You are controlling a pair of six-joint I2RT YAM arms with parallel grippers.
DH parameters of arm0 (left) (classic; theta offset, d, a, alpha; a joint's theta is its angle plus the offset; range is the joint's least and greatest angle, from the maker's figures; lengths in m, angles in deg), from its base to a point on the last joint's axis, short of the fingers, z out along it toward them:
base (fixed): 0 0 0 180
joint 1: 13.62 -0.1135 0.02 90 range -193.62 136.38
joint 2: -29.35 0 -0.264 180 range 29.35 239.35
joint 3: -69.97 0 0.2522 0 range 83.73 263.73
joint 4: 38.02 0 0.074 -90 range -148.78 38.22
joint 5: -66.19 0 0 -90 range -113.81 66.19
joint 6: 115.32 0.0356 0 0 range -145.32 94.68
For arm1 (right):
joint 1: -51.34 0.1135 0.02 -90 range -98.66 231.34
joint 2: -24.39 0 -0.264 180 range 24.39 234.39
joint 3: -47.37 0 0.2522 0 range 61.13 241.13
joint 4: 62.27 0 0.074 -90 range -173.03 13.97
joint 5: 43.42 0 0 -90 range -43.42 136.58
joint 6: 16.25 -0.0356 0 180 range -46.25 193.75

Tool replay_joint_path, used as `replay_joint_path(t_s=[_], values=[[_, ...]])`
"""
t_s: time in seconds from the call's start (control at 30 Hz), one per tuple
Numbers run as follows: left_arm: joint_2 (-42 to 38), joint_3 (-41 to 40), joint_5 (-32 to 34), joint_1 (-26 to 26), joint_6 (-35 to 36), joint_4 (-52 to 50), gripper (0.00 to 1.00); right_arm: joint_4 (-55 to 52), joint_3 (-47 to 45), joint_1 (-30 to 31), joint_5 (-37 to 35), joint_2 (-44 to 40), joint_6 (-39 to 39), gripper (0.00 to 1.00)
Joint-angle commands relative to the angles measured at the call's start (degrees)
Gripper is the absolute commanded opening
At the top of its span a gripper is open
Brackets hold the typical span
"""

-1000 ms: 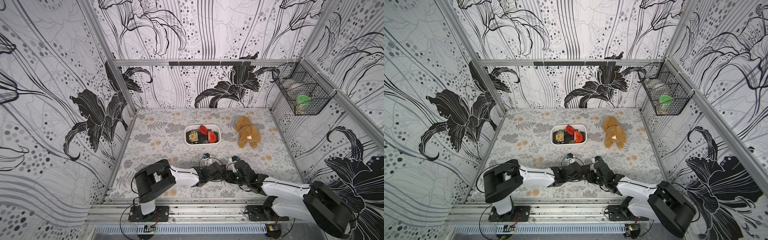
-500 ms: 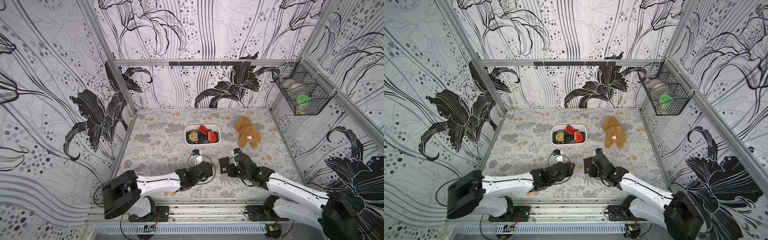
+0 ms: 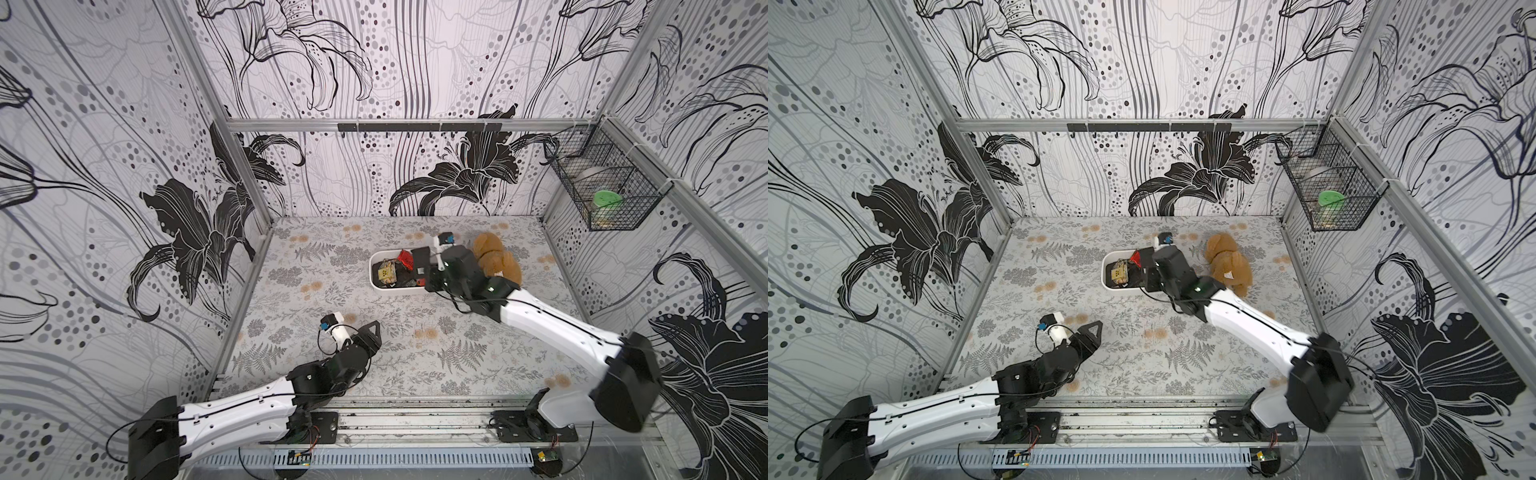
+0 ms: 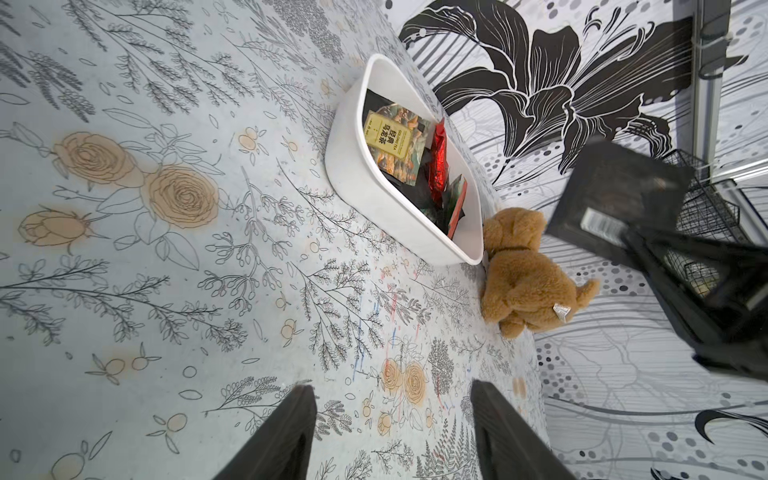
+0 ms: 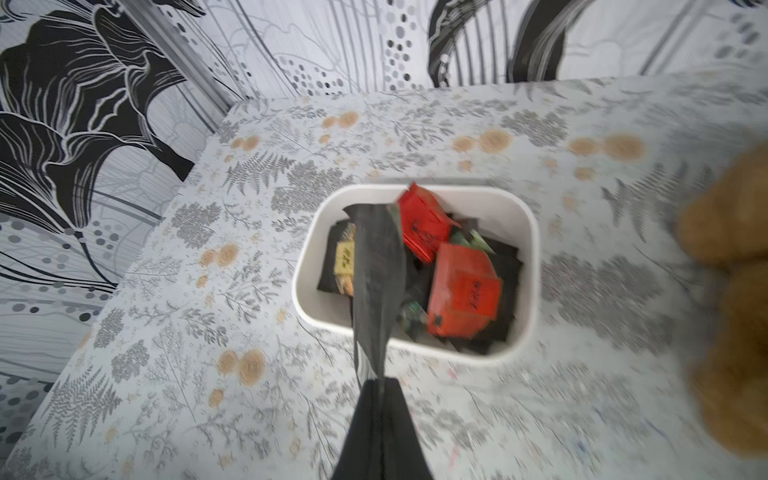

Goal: Put the tea bags into the storage box
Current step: Place the tea bag in the storage box.

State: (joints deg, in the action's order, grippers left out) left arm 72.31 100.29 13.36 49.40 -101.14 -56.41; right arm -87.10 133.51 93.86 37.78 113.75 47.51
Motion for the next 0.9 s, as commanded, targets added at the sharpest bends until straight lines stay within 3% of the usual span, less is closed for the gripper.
replay_joint_path(t_s=[0.0, 0.13, 0.33, 0.53, 0.87], values=[[-2.9, -1.6, 2.3, 0.3, -1.8, -5.3, 0.66, 0.0, 11.5, -0.2, 6.4, 12.1, 3.5, 0.0], [-5.3, -1.8, 3.5, 0.3, -3.6, -9.6, 0.66, -4.7, 25.0, -0.2, 7.2, 26.0, 4.9, 0.0], [-6.2, -2.1, 4.1, 0.3, -4.0, -11.3, 0.66, -7.3, 31.8, -0.9, 4.7, 34.9, 6.0, 0.0], [-5.7, -1.6, 5.8, 0.3, -4.5, -12.8, 0.67, -8.5, 30.6, -1.2, 0.6, 35.9, 6.8, 0.0], [-4.4, 0.4, 7.9, 0.3, -3.8, -14.9, 0.68, -7.9, 24.1, -1.4, 0.6, 30.6, 6.5, 0.21]])
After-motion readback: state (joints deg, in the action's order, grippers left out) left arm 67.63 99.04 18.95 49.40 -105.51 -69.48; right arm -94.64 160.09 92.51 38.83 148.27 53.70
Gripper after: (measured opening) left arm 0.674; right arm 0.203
